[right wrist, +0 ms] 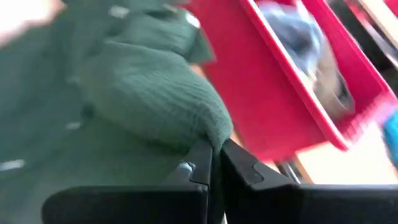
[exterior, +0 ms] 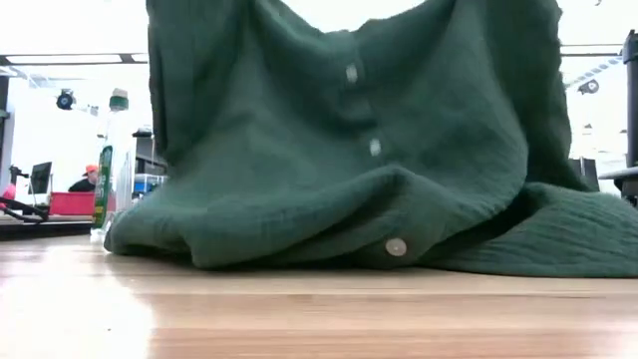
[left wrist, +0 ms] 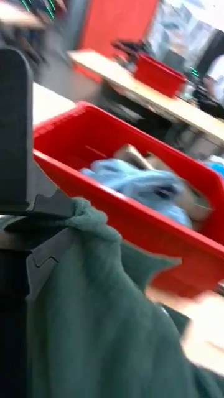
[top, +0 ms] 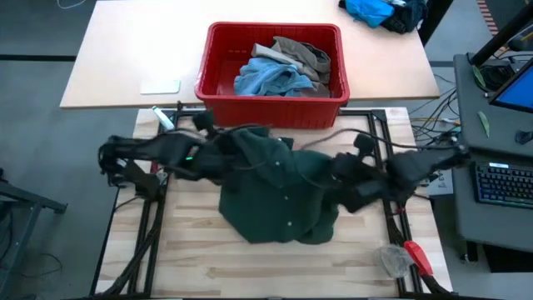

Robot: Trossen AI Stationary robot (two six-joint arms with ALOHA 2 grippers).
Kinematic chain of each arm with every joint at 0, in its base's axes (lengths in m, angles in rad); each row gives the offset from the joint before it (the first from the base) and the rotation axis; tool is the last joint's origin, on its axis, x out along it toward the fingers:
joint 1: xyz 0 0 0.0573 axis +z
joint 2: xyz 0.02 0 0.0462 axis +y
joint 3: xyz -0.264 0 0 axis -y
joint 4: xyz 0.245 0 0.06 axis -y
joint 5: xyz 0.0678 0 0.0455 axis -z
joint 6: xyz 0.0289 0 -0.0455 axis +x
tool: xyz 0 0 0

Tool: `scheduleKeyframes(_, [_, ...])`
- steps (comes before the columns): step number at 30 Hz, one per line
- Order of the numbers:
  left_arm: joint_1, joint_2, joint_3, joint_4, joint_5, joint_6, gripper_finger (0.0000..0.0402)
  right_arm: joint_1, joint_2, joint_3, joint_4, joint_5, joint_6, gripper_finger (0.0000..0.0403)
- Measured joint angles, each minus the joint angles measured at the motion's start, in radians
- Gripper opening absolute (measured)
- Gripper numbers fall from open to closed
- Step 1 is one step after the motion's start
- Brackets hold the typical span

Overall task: Fold Laundry from Bin
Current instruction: Fold the green polo shirt

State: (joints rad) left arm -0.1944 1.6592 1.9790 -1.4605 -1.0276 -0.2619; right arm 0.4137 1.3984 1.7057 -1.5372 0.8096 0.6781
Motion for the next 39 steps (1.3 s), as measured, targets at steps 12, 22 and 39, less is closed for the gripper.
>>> scheduleKeyframes(12, [0.394, 0.048, -0.362, 0.311, 0.096, 0.161, 0.0000, -0.393, 0.017, -0.330, 0.125, 0.099, 0.120, 0.0009])
scheduleKeyframes(22, [0.481, 0.047, -0.434, 0.565, 0.295, 0.323, 0.0010, -0.544, 0.025, -0.480, 0.305, -0.024, 0.050, 0.0047])
scheduleKeyframes(39, [0.469, 0.046, -0.267, 0.167, 0.392, 0.196, 0.0124, -0.547, 0.022, -0.467, 0.310, -0.239, 0.019, 0.0209])
